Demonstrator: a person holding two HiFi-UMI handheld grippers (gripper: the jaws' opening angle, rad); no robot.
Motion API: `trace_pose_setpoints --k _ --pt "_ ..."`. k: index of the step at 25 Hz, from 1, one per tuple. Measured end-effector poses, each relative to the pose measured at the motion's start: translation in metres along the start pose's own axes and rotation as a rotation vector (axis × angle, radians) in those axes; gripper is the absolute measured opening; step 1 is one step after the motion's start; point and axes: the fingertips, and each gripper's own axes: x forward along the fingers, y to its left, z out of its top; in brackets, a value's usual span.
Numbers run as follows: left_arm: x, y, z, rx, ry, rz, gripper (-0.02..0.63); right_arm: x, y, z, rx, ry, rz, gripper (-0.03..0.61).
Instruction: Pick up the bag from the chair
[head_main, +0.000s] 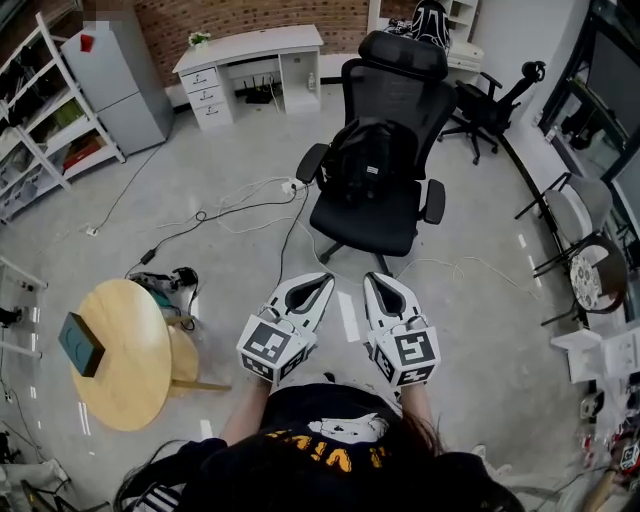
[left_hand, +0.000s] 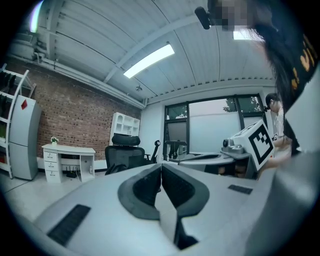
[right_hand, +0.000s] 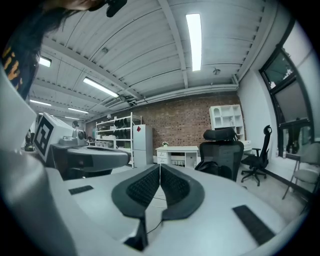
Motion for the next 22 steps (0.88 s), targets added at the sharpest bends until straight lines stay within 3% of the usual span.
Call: trace_pose_setpoints --k 14,22 --pt "0.027 0.015 -0.022 -0.034 0.020 -0.035 0.009 0.012 -0.020 -0.022 0.011 0.048 -0.042 0.005" --pt "0.082 0.038 -0.028 -0.042 0.044 0.028 0.009 0.048 -0.073 -0.029 0.032 0.056 0.007 0.005"
